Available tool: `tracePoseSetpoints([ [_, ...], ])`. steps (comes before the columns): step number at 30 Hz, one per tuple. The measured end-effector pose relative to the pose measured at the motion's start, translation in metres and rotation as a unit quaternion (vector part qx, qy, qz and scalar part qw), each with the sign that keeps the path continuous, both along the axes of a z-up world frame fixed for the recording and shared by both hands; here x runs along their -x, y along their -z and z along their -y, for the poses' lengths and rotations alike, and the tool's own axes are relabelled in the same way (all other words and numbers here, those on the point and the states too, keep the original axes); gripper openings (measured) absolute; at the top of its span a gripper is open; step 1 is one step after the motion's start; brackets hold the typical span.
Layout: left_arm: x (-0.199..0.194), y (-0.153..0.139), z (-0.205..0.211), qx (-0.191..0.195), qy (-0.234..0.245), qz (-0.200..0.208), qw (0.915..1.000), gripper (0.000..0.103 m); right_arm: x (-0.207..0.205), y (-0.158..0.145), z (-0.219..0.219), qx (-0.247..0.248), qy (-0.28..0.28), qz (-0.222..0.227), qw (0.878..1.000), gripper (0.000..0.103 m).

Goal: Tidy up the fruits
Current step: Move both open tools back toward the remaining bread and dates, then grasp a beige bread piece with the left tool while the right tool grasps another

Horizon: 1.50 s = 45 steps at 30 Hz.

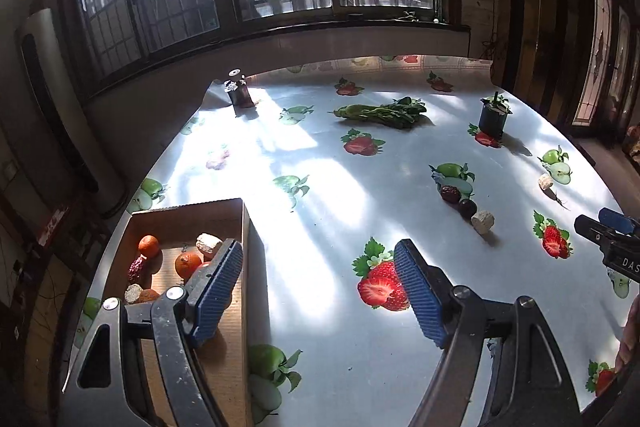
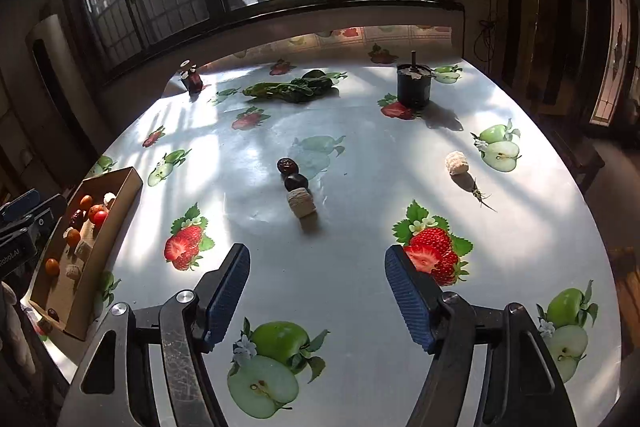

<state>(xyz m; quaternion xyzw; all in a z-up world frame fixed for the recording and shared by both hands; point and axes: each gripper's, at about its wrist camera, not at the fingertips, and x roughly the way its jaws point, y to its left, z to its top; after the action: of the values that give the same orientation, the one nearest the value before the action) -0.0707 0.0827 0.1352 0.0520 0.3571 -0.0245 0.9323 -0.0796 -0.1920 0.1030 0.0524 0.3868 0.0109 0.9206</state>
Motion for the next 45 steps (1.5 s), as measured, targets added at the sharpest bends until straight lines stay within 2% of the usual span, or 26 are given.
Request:
tracePoseSetpoints([
  [2, -0.016, 0.005, 0.018, 0.021, 0.026, -0.016, 0.9993, 0.078, -0.012, 0.0, 0.031, -0.008, 0.031, -0.002, 0.999, 0.074],
  [5, -0.039, 0.02, 0.047, 0.044, 0.062, -0.043, 0.9962, 0.078, -0.031, 0.011, 0.064, -0.056, 0.055, -0.023, 0.997, 0.074],
  [9, -0.069, 0.05, 0.076, 0.094, 0.089, -0.101, 0.9864, 0.078, -0.04, 0.032, 0.078, -0.105, 0.063, -0.042, 0.992, 0.073],
  [16, -0.097, 0.086, 0.112, 0.16, 0.105, -0.148, 0.9704, 0.072, -0.093, 0.039, 0.096, -0.049, 0.086, -0.034, 0.995, 0.071],
  [19, -0.104, 0.097, 0.125, 0.154, 0.104, -0.15, 0.9711, 0.072, -0.12, 0.053, 0.095, -0.014, 0.085, -0.047, 0.995, 0.065],
  [21, -0.109, 0.105, 0.134, 0.139, 0.103, -0.151, 0.9732, 0.072, -0.131, 0.064, 0.093, -0.001, 0.086, -0.057, 0.995, 0.055],
  [23, -0.113, 0.113, 0.14, 0.128, 0.104, -0.156, 0.9739, 0.072, -0.137, 0.072, 0.096, -0.013, 0.088, -0.06, 0.994, 0.051],
  [25, -0.117, 0.118, 0.146, 0.122, 0.106, -0.157, 0.9743, 0.072, -0.138, 0.078, 0.1, -0.026, 0.091, -0.062, 0.994, 0.051],
  [29, -0.119, 0.123, 0.156, 0.116, 0.11, -0.145, 0.9765, 0.069, -0.136, 0.08, 0.1, -0.02, 0.091, -0.057, 0.994, 0.045],
  [31, -0.117, 0.124, 0.161, 0.098, 0.11, -0.132, 0.9802, 0.048, -0.135, 0.08, 0.099, -0.018, 0.091, -0.055, 0.994, 0.044],
  [32, -0.115, 0.124, 0.164, 0.083, 0.109, -0.127, 0.9823, 0.031, -0.136, 0.08, 0.099, -0.013, 0.092, -0.054, 0.994, 0.04],
  [33, -0.113, 0.124, 0.165, 0.072, 0.107, -0.122, 0.9841, 0.022, -0.136, 0.08, 0.098, -0.008, 0.092, -0.053, 0.994, 0.036],
  [36, -0.109, 0.124, 0.162, 0.08, 0.109, -0.124, 0.983, 0.022, -0.136, 0.081, 0.096, -0.002, 0.089, -0.05, 0.995, 0.027],
  [42, -0.089, 0.1, 0.141, 0.093, 0.107, -0.103, 0.9845, 0.022, -0.129, 0.076, 0.096, -0.017, 0.083, -0.031, 0.996, 0.027],
  [45, -0.072, 0.082, 0.118, 0.114, 0.107, -0.088, 0.9838, 0.022, -0.123, 0.071, 0.093, -0.031, 0.074, -0.021, 0.997, 0.027],
])
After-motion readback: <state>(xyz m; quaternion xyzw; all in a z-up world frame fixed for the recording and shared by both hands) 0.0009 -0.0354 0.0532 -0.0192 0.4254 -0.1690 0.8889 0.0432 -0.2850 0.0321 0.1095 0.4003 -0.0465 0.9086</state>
